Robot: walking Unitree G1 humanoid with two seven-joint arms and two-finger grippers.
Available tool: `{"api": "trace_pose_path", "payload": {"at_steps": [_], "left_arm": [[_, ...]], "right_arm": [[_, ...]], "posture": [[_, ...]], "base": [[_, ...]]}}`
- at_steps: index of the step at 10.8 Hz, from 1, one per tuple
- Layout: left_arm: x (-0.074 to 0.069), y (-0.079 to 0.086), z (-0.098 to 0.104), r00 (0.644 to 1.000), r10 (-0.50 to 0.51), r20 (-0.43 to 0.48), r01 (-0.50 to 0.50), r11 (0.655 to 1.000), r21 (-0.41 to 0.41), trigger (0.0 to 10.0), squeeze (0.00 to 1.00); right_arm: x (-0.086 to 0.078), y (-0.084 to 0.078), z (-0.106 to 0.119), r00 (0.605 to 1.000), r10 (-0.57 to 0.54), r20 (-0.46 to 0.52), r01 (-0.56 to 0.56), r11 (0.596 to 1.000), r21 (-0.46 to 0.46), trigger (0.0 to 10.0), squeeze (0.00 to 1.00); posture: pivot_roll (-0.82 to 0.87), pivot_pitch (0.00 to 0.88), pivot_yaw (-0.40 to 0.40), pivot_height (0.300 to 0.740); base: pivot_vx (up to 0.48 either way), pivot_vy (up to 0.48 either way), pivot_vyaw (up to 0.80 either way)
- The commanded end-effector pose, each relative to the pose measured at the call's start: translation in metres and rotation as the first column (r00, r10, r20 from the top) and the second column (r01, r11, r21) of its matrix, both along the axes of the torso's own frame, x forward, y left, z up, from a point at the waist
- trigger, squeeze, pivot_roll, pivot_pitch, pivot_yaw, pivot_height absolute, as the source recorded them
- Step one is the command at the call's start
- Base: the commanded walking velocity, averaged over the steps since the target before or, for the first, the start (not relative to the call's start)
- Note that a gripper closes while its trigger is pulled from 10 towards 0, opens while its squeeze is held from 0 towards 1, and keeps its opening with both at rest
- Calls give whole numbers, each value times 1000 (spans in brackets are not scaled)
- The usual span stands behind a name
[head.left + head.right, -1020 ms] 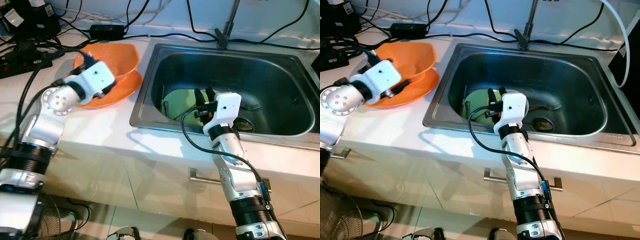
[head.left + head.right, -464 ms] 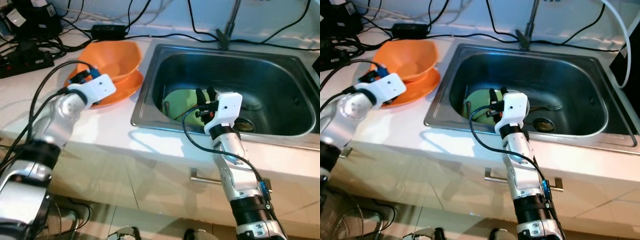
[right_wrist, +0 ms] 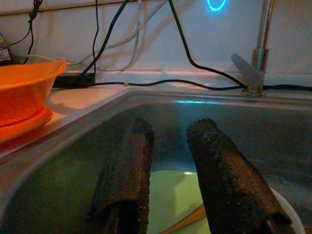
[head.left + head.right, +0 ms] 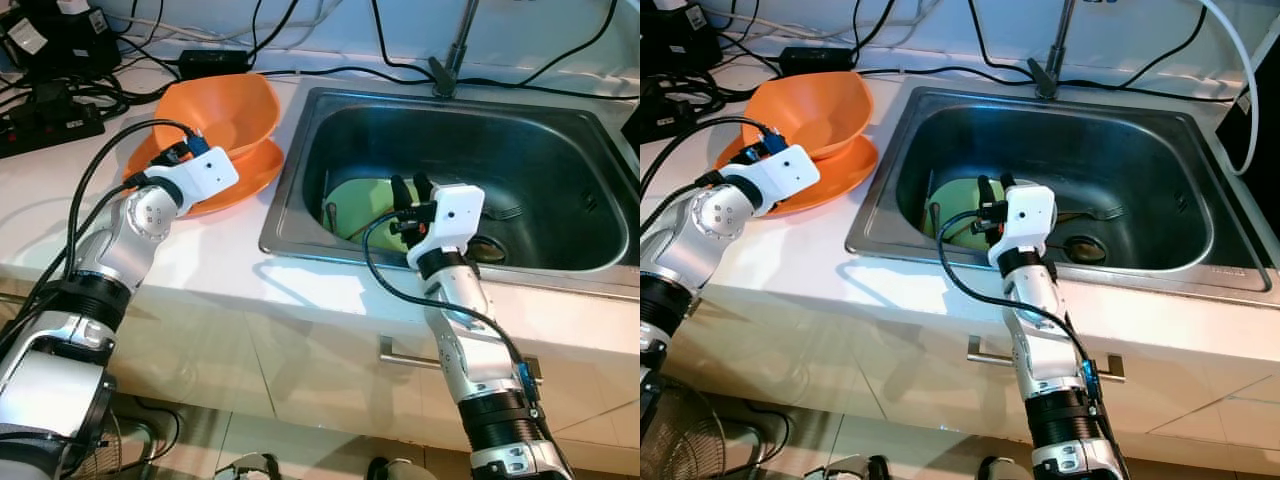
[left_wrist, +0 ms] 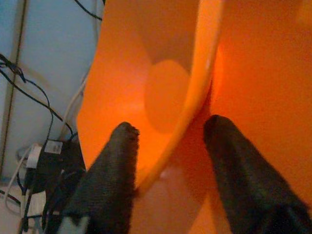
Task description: Kitchen organization
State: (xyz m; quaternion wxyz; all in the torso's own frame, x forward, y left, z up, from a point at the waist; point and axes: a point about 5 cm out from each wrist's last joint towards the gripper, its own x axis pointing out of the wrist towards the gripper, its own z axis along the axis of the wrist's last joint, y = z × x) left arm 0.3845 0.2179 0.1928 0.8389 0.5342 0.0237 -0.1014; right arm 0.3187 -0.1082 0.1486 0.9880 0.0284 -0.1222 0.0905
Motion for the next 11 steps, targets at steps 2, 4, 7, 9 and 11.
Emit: {"api": "trace_pose_path", "payload": {"at_steps": [2,4,7,9,11], "left_arm": [[2,-5,0,1000,-16,-8,16,1000,-3,0,0],[2,-7,0,1000,-24,-10,24,1000,-14,0,0],[1,-9,-2,999,-38,-27,38,999,-24,0,0],[0,-11,-4,998,-48,-39,47,998,-29,0,0],[0,-13,-4,998,-58,-40,56,998,-27,0,0]], "right_arm": [[0,0,-7,999,-5,-32,5,1000,0,10000,0],[1,0,-8,999,-3,-36,3,1000,-5,10000,0],[0,0,-8,999,2,-39,-2,1000,-9,10000,0],[0,1,-8,999,2,-40,-3,1000,-9,10000,0],[0,1,-8,999,2,-40,-3,1000,-9,10000,0]], "posture": [[44,79,27,740],[44,81,25,740],[45,82,25,740],[43,85,24,740],[44,86,25,740]], "base": [[0,0,0],[0,0,0],[0,0,0],[0,0,0],[0,0,0]]}}
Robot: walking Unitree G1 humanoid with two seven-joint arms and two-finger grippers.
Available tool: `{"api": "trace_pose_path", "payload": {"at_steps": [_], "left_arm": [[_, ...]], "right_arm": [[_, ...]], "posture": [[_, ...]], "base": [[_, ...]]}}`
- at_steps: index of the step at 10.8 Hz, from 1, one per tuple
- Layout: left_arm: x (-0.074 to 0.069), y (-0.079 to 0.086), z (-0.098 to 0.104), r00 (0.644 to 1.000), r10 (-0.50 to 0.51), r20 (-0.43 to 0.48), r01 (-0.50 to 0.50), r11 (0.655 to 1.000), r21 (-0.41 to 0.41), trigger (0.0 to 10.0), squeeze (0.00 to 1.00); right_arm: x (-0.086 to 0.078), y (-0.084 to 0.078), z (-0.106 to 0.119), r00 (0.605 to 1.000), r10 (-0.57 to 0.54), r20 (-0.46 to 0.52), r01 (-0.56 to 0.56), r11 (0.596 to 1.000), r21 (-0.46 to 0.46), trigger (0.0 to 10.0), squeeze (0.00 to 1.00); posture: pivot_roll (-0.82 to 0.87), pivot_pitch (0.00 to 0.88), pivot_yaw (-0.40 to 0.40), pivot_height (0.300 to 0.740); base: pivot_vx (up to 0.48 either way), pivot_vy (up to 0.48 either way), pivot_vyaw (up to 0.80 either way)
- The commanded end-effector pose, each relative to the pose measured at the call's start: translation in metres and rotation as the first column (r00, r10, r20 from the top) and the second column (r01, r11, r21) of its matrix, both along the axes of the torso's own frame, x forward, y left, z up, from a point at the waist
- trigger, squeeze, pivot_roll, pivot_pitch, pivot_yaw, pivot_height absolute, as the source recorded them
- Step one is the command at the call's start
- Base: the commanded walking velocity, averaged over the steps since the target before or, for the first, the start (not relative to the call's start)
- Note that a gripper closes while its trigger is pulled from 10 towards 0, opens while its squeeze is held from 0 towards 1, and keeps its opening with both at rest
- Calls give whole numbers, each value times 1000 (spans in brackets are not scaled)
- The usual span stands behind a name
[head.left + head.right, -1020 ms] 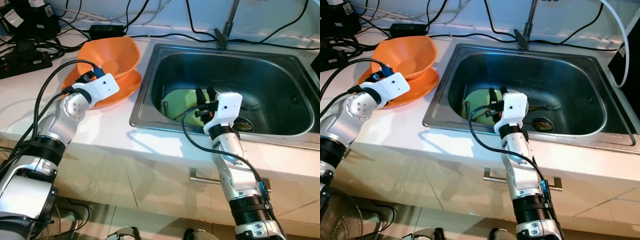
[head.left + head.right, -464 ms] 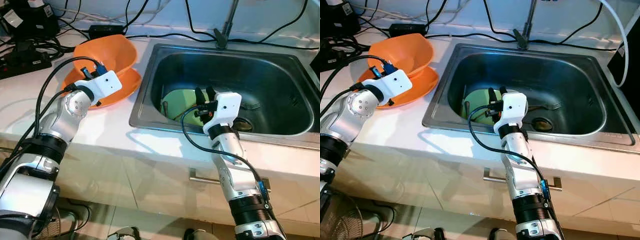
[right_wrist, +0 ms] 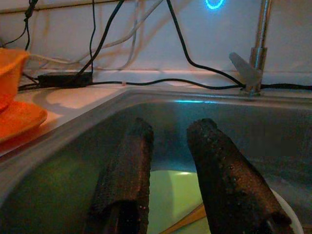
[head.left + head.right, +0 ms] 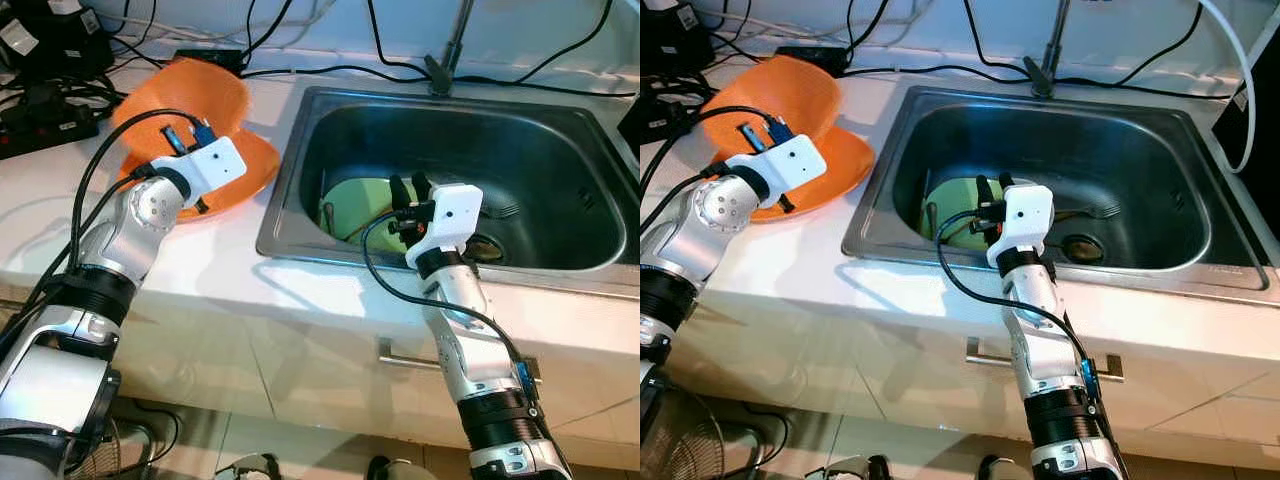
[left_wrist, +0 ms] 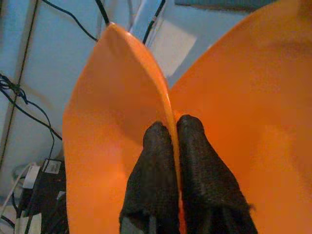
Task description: Kitchen organization
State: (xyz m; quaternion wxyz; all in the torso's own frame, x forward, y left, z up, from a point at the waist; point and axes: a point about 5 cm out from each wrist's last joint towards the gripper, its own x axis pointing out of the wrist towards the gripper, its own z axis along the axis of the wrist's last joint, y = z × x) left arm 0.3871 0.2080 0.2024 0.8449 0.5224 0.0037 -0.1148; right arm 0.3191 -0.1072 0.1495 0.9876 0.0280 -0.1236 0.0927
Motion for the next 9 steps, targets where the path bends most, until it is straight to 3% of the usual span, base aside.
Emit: {"api": "trace_pose_path", "payload": {"at_steps": [1,3,5,6,7,8,9], "left_arm": [[-2,-5,-14,998,-19,-57,20,1000,5,0,0],[-2,-9,-8,999,-31,-13,31,999,27,0,0],[-2,-25,23,973,-104,207,92,993,67,0,0],[-5,-35,29,954,-144,261,129,989,73,0,0],[-7,-44,31,940,-175,292,158,984,81,8627,0],[-11,-54,29,929,-215,302,196,976,92,10000,0],[-14,-60,26,924,-242,296,223,970,97,10000,0]], "right_arm": [[-1,0,-9,999,-2,-43,2,1000,-8,10000,0],[-1,0,-10,999,-3,-45,3,1000,-8,10000,0],[0,-1,-10,999,-7,-44,7,1000,-8,10000,0],[0,-1,-10,999,-7,-44,7,1000,-8,10000,0],[0,-1,-10,999,-8,-44,8,1000,-7,10000,0],[0,-1,-9,999,-11,-42,11,1000,-10,10000,0],[1,-2,-8,999,-13,-38,12,1000,-14,10000,0]], "posture": [[43,87,25,740],[43,87,24,740],[46,87,24,740],[46,87,24,740],[44,87,24,740],[45,86,24,740],[45,86,24,740]], "base": [[0,0,0],[0,0,0],[0,0,0],[0,0,0],[0,0,0],[0,0,0],[0,0,0]]}}
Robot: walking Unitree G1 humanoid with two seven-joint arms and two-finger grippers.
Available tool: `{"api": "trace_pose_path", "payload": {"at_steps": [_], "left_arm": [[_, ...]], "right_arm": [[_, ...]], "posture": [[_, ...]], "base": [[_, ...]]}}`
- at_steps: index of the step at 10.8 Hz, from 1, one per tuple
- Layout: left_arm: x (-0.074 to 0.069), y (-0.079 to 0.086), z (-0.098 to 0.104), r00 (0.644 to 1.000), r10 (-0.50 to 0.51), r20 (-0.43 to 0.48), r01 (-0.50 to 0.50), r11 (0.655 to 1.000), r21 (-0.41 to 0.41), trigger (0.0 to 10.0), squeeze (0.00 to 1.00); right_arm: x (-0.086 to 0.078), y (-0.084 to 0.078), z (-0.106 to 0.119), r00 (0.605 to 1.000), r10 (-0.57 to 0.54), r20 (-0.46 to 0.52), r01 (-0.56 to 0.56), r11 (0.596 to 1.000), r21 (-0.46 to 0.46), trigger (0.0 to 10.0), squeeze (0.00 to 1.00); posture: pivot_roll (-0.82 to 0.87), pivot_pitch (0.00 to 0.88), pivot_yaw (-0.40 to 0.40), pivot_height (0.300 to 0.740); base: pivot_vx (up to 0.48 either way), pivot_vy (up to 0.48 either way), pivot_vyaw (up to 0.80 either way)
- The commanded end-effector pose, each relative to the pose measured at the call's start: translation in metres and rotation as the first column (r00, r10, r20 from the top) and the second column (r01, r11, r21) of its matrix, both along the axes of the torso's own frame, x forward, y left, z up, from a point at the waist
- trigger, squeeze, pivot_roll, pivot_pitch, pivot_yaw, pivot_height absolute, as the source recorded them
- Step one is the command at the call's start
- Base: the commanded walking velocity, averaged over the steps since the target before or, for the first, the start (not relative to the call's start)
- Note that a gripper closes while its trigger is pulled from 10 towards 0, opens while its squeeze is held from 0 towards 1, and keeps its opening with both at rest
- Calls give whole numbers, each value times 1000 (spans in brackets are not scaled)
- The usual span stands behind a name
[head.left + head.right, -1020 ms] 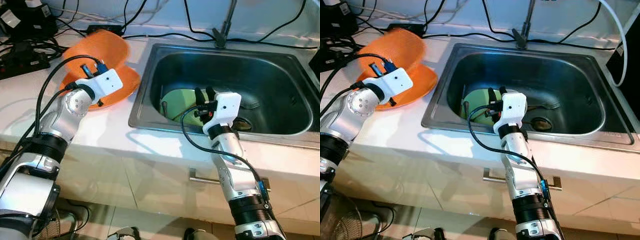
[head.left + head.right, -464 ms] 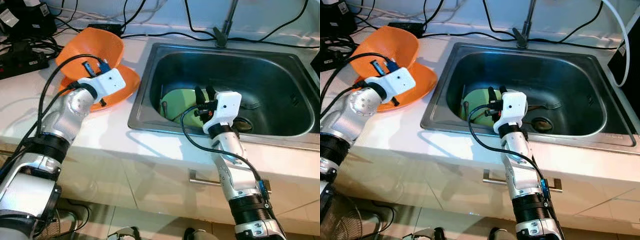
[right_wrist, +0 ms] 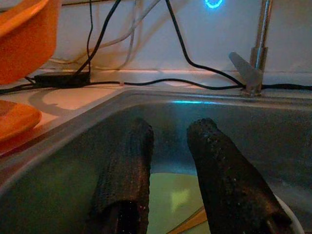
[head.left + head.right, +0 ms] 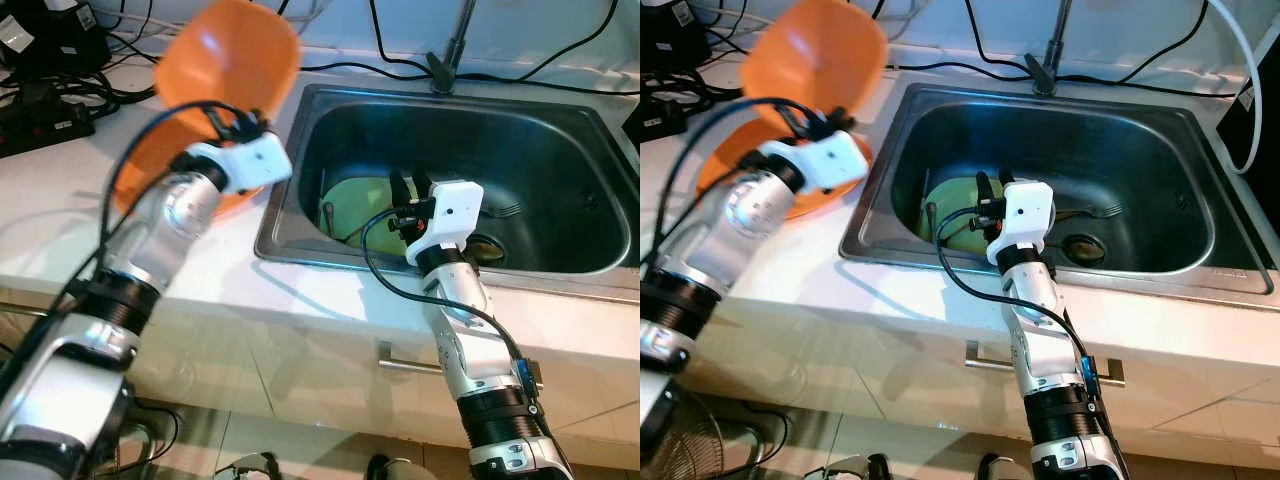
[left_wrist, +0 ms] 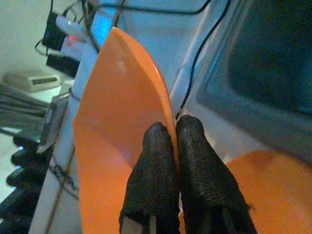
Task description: Kitchen organization
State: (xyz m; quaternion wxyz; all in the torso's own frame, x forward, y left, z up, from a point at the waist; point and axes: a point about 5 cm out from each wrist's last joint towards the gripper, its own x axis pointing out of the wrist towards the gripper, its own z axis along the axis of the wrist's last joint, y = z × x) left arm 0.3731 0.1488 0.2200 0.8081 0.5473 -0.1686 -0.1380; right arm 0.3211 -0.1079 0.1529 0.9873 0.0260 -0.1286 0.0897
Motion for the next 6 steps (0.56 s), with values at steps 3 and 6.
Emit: {"api": "trace_pose_path", "payload": {"at_steps": [3,6], "left_arm": [[-13,-25,-2,993,-118,12,118,993,5,10000,0],[-21,-39,-9,984,-179,-18,179,984,18,10000,0]], "right_arm": [[12,-15,12,999,-51,-11,52,995,84,10000,1000],[19,-18,36,999,-27,37,21,986,165,10000,1000]], "posture": [[47,89,26,740],[45,85,25,740]], "base": [[0,0,0],[0,0,0]]}}
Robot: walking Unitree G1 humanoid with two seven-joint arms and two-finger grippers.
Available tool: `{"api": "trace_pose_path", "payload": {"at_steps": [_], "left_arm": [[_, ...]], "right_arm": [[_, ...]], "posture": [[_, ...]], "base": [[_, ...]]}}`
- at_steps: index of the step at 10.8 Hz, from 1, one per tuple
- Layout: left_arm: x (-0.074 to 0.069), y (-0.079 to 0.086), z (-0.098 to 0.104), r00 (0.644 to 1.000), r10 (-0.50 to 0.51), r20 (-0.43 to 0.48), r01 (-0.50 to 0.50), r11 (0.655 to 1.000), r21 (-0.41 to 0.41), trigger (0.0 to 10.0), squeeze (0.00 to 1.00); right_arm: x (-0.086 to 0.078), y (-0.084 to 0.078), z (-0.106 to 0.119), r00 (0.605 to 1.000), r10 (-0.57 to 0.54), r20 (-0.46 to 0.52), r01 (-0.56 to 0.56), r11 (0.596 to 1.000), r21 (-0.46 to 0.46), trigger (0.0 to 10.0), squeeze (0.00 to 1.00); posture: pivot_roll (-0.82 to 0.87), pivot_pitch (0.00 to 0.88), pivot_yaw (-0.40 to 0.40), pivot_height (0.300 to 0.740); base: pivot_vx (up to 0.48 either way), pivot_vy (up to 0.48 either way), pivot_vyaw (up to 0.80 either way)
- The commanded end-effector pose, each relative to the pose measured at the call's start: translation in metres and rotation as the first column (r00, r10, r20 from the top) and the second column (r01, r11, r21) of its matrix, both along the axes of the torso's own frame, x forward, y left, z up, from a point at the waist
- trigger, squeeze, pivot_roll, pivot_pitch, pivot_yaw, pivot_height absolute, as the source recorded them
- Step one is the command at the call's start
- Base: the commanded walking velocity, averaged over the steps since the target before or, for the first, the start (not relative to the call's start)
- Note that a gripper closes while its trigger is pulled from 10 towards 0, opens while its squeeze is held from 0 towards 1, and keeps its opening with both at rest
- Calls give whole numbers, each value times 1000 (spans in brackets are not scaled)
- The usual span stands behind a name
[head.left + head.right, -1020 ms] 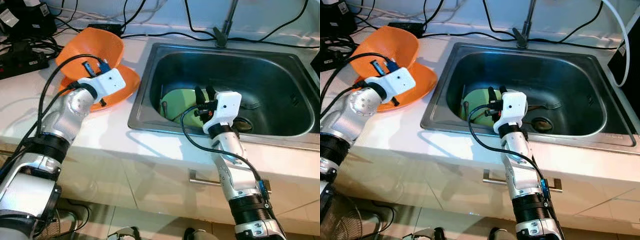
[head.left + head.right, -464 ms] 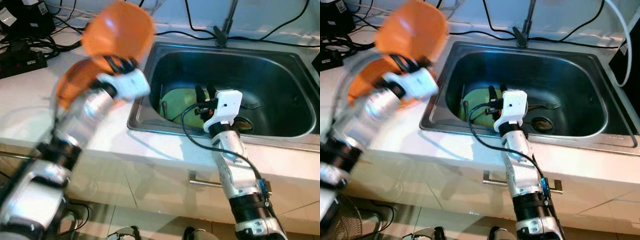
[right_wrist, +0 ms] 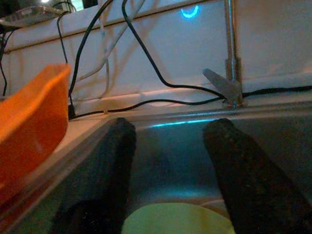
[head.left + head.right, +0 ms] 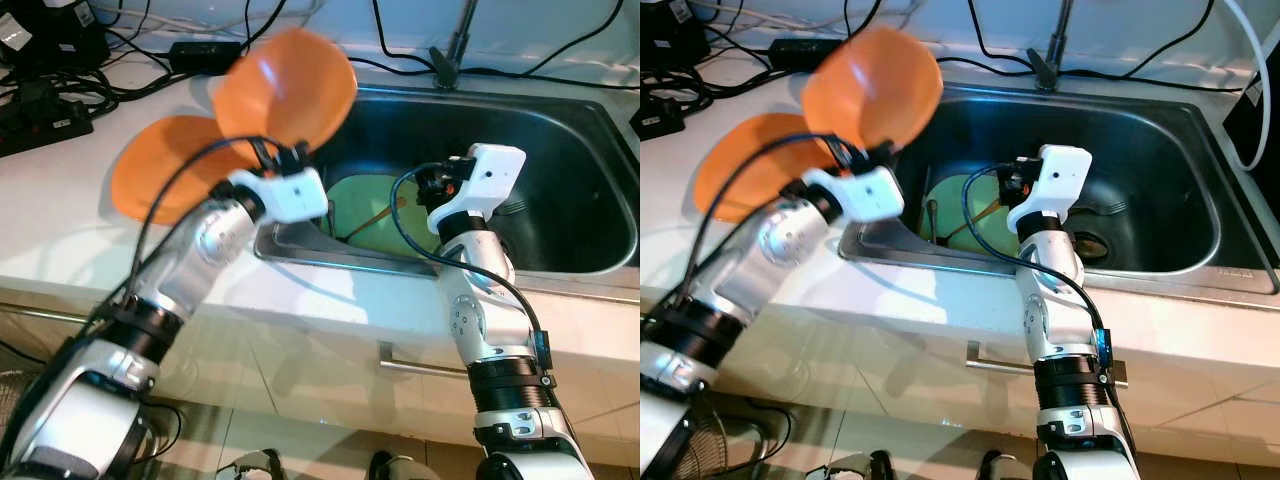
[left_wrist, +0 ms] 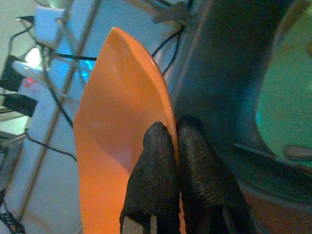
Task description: Kitchen organization
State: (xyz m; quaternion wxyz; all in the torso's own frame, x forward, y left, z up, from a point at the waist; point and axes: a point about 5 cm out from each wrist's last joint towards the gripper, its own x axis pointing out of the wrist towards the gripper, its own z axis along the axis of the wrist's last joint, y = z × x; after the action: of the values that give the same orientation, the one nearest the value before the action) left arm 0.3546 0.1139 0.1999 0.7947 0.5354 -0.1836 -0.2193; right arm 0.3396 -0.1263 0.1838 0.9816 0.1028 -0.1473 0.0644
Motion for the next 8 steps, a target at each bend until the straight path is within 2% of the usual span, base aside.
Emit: {"api": "trace_pose_path", "payload": {"at_steps": [1,5,6,8], "left_arm": [[-3,-8,11,998,-40,41,40,999,14,10000,0],[-10,-23,2,993,-116,-6,116,993,32,10000,0],[-12,-24,-1,992,-127,-18,128,991,42,10000,0],[-13,-26,-6,988,-146,-39,149,987,63,10000,0]], "right_arm": [[0,3,10,999,33,21,-34,999,30,10000,1000],[0,10,19,989,145,26,-147,986,82,10000,1000],[0,9,21,987,156,26,-158,982,100,10000,24],[2,9,28,982,183,33,-186,976,110,10000,0]], "posture": [[47,88,28,740],[44,89,33,740],[45,90,34,740],[44,92,36,740]], "base": [[0,0,0],[0,0,0],[0,0,0],[0,0,0]]}}
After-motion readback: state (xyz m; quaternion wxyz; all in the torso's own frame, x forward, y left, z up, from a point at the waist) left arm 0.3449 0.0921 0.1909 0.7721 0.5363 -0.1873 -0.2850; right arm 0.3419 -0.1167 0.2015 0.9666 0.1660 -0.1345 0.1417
